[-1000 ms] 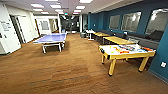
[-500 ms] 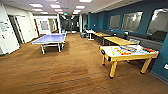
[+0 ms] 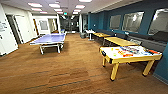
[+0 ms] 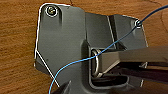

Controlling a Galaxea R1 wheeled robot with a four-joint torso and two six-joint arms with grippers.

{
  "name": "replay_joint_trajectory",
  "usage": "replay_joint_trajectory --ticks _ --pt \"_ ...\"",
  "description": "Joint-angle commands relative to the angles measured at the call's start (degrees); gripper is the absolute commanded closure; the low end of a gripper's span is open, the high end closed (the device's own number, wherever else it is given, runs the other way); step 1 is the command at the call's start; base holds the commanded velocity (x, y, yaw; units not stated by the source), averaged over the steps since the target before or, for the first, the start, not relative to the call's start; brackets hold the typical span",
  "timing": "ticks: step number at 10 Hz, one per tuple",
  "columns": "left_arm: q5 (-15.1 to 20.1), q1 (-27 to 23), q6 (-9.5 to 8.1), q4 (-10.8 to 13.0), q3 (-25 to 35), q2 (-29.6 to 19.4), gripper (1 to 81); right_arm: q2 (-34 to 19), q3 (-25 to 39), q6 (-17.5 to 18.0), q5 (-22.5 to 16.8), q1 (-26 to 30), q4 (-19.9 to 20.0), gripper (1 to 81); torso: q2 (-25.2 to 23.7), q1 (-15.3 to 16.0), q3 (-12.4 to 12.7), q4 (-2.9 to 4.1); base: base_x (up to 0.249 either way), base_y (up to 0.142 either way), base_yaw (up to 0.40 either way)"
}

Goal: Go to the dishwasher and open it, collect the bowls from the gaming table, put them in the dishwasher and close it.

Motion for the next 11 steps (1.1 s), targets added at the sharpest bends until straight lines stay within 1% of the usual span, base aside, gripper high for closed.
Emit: replay_joint_trajectory --ticks 1,5,6,7,8,9,11 --pt "1.9 -1.8 0.55 0.4 0.4 0.1 1.0 -0.1 0.0 0.8 -2.3 2.8 5.8 1.0 0.0 0.0 0.0 0.00 0.190 0.000 0.000" --pt "1.7 -2.0 0.55 0.4 0.2 0.2 1.0 -0.1 0.1 0.7 -2.4 2.8 6.5 1.0 0.0 0.0 0.0 0.00 0.191 0.000 0.000" --pt "1.7 -1.9 0.55 0.5 0.1 0.1 1.0 -0.1 0.3 0.6 -2.3 2.1 7.9 1.0 0.0 0.0 0.0 0.00 0.191 0.000 0.000" --pt "1.7 -1.9 0.55 0.4 0.1 0.1 1.0 0.2 -0.1 -0.2 -2.1 1.8 12.1 1.0 0.0 0.0 0.0 0.00 0.191 0.000 0.000" --pt "1.7 -2.0 0.55 0.4 0.1 0.1 1.0 0.0 -0.9 -1.9 -1.6 2.0 15.5 1.0 0.0 0.0 0.0 0.00 0.190 0.000 0.000" --pt "1.7 -2.0 0.55 0.4 0.1 0.1 1.0 -0.6 -1.3 -1.8 -1.6 2.2 16.0 1.0 0.0 0.0 0.0 0.00 0.191 0.000 0.000" --pt "1.7 -1.9 0.55 0.4 0.1 0.1 1.0 -0.9 0.4 -2.3 -1.7 2.1 15.5 1.0 0.0 0.0 0.0 0.00 0.191 0.000 0.000"
